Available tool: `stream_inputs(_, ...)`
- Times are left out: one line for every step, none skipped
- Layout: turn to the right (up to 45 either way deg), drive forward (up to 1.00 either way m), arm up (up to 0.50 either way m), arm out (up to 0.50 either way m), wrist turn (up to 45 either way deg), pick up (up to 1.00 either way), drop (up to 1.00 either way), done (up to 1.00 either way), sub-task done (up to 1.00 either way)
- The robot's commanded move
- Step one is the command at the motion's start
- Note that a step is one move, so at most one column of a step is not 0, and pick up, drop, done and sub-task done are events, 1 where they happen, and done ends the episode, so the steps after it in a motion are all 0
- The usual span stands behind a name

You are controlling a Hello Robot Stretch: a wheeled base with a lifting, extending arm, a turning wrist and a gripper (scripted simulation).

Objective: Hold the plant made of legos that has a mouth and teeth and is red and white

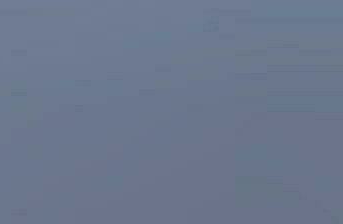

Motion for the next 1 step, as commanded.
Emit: stream_inputs(0.0,0.0,0.0,0.0,45.0,0.0,0.0,0.0,0.0)
